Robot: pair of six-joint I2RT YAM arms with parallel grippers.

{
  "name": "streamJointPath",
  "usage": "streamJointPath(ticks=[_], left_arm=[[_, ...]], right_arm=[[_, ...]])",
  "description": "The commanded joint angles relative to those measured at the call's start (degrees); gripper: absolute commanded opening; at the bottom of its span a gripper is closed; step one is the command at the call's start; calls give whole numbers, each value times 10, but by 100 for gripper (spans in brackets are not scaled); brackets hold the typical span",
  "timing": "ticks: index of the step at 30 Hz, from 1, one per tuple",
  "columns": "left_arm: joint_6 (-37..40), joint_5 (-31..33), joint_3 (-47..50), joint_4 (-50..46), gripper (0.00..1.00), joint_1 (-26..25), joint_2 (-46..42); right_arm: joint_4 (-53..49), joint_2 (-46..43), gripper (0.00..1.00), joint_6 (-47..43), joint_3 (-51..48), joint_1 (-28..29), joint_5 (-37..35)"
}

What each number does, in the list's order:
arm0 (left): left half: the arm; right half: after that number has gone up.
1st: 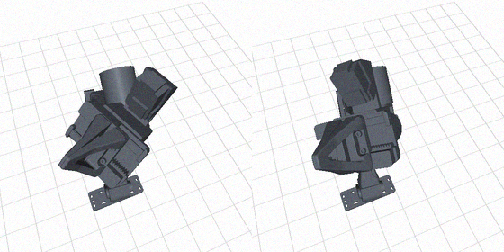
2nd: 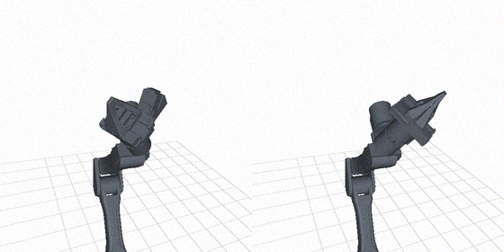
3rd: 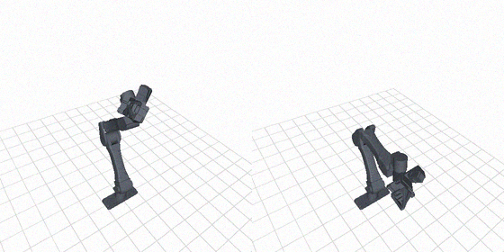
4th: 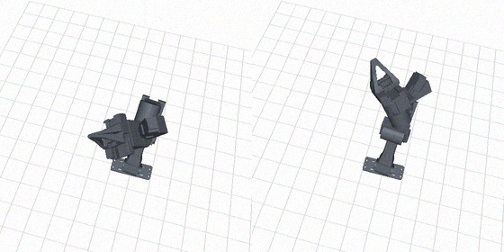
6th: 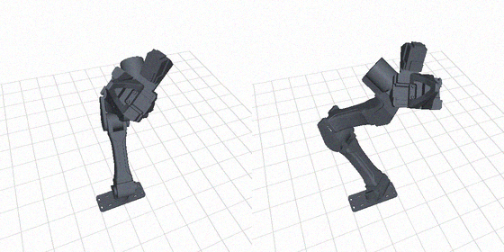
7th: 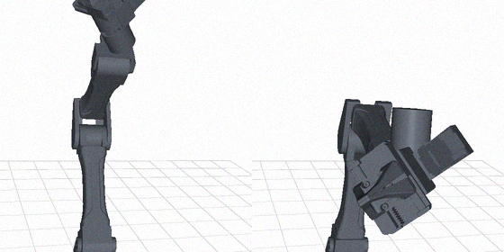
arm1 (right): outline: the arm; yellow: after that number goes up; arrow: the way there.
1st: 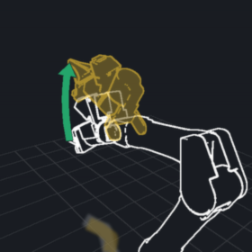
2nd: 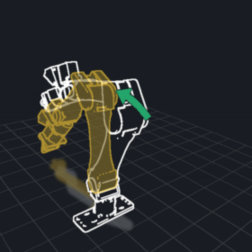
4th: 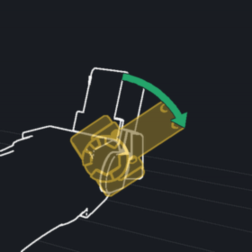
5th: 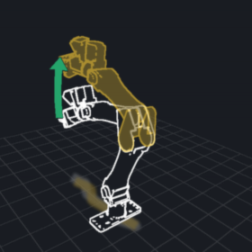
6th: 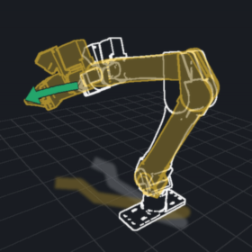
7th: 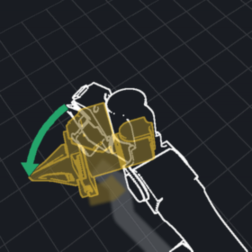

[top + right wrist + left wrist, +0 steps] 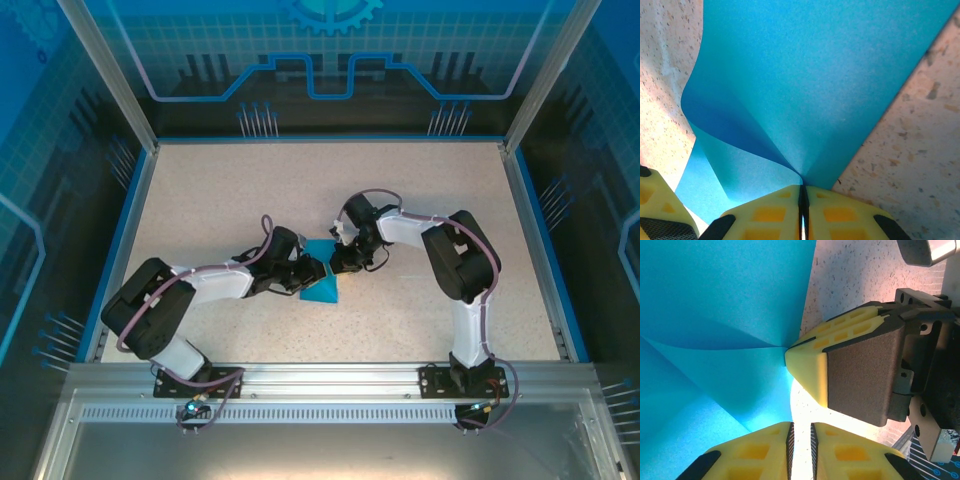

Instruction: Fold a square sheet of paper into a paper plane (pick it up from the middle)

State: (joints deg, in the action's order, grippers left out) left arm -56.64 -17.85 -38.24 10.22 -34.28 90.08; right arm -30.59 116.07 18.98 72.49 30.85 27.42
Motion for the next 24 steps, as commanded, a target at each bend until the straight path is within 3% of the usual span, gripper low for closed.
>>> streamJointPath(ticks=[1,24], left_arm=[[4,-9,-18,-2,21,2,21],[13,14,-30,-26,19,3,70]], right_arm=[[-14,19,12,-6,6,9,-12],[-14,3,12,-1,-7,9,-27]])
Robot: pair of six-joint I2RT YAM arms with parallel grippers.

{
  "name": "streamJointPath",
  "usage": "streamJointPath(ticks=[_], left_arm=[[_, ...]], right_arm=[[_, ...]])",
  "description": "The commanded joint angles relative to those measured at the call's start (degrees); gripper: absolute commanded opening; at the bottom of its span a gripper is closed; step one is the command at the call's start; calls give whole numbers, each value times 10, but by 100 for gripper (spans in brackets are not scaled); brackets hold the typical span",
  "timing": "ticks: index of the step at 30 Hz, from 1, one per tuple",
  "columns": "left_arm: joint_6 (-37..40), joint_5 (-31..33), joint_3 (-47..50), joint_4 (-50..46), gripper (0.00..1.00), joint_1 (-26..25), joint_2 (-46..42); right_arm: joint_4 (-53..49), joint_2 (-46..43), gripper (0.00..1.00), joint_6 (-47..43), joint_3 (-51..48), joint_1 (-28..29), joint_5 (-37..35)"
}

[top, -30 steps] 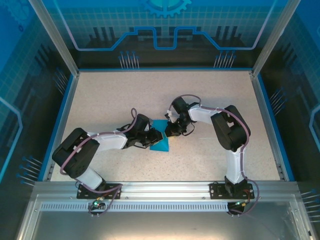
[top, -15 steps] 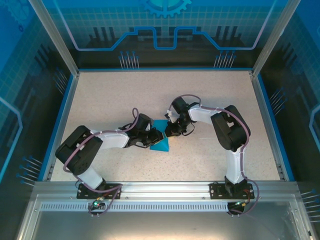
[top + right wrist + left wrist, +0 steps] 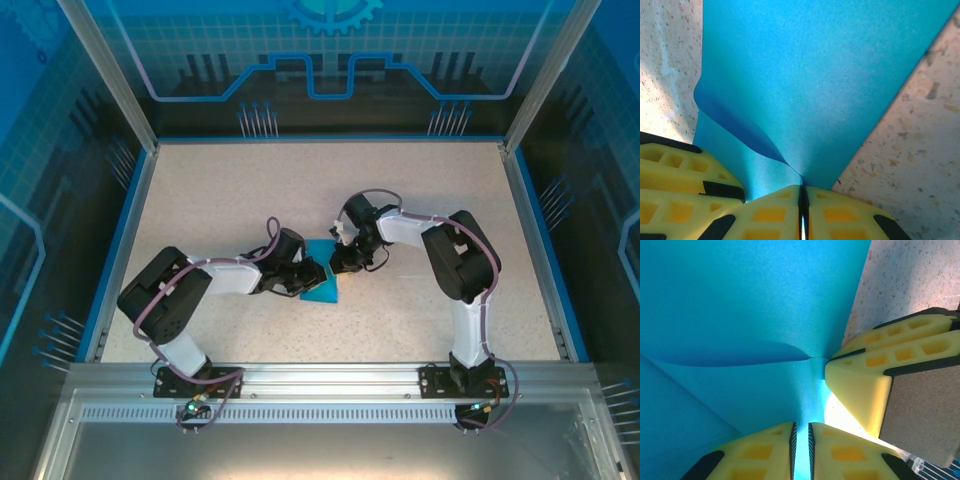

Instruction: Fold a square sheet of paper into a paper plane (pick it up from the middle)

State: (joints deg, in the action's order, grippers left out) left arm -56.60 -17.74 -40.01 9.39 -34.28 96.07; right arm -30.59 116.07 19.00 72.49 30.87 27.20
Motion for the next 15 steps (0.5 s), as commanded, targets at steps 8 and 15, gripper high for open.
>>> streamJointPath(ticks=[8,15], left_arm=[[17,22,-10,-31,18,3,4],[18,23,-12,-33,18,2,8]], right_arm=[[-16,-5,12,2,-9,8,-35],[-15,-11,12,6,-14,9,-42]])
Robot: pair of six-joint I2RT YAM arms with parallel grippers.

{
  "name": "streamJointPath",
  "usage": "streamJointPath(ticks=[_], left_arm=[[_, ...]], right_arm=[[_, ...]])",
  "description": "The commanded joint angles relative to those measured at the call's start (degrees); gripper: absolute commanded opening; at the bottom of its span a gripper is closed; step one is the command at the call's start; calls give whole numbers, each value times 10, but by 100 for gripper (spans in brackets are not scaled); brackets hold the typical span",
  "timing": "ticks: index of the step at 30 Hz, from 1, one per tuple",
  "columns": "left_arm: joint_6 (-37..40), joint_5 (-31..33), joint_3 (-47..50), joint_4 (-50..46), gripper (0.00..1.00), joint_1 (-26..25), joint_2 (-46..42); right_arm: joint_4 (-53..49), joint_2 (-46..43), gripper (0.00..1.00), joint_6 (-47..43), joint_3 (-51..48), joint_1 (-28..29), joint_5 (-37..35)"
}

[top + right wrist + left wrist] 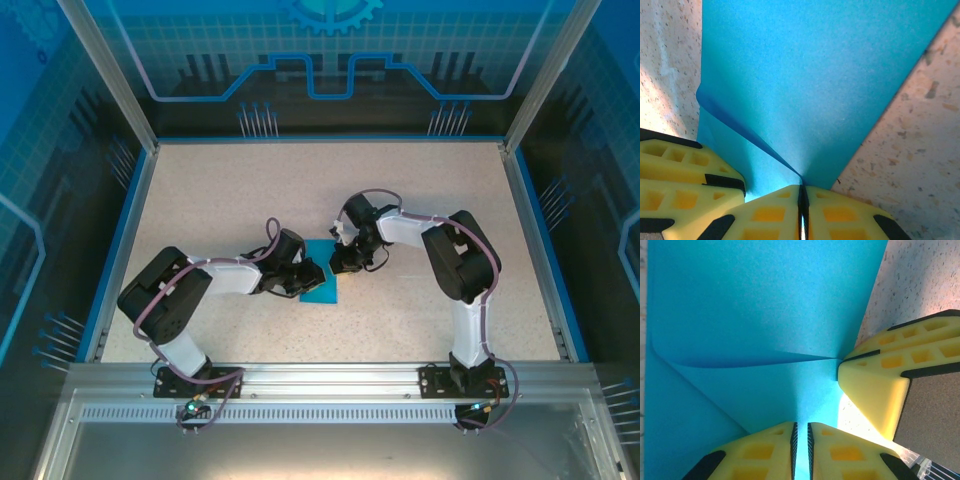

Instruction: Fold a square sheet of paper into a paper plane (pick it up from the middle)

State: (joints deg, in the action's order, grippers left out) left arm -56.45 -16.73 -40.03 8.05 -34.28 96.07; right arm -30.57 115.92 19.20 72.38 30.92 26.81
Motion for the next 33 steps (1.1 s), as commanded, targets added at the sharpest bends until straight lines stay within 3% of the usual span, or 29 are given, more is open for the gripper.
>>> streamJointPath(ticks=[1,16,24,33], left_arm=[[16,13,-13,-21,18,2,9],[18,14,-21,-37,17,3,17],[21,15,-24,-49,16,3,20],[17,19,-37,-73,15,2,33]], right_arm=[[-16,-10,12,4,-13,8,-39],[-14,-30,14,15,-21,8,-35],[-4,-86,29,38,-38,8,-45],[19,-135,20,81,-88,41,-39]])
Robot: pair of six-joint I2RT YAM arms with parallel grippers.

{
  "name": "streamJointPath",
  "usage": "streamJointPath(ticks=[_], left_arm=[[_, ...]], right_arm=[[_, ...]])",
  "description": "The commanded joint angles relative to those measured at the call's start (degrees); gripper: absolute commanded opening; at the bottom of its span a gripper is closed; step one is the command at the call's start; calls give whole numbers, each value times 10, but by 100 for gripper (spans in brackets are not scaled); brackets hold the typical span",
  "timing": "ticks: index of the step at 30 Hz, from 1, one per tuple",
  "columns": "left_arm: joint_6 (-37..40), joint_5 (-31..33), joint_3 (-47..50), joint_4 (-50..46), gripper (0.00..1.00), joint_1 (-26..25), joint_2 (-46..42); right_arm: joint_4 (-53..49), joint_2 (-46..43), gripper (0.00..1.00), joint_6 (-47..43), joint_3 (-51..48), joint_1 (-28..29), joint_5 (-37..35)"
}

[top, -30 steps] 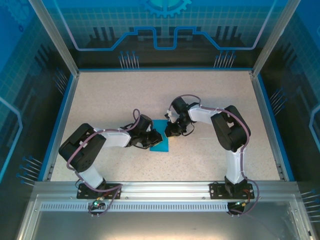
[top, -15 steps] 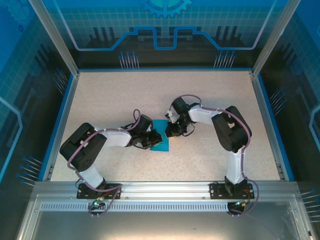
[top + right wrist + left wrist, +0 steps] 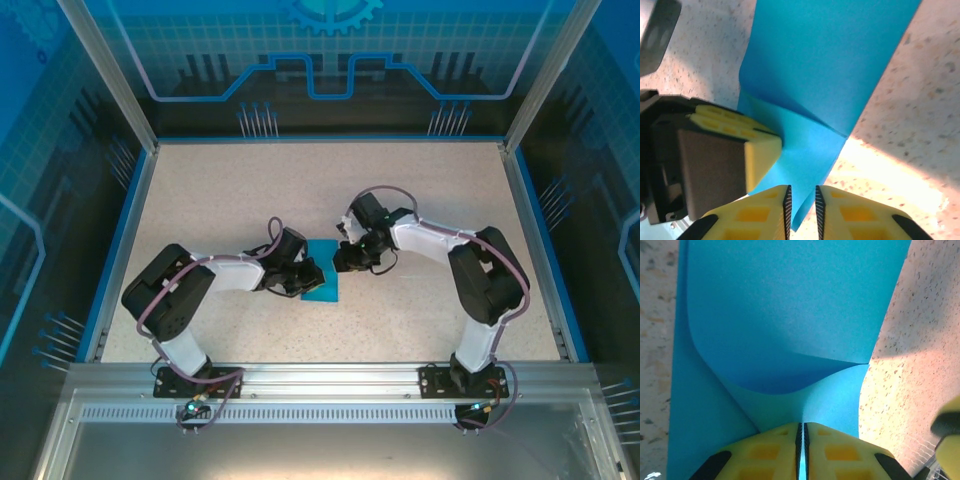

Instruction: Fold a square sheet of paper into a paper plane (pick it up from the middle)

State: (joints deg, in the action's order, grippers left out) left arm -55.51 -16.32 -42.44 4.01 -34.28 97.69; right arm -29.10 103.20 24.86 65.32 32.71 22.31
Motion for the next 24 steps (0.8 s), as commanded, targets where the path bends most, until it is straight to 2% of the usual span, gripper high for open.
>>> streamJointPath(ticks=[1,5,13,24], left_arm=[[7,17,-13,-34,14,2,17],[7,25,-15,-46,14,1,15],[6,27,-17,-53,13,-2,18],[3,29,-15,-53,13,-1,19]], right_arm=[[8,-9,18,31,-24,27,10],[20,-2,15,44,-38,40,22],[23,28,15,41,-34,53,49],[17,46,15,34,-47,53,43]])
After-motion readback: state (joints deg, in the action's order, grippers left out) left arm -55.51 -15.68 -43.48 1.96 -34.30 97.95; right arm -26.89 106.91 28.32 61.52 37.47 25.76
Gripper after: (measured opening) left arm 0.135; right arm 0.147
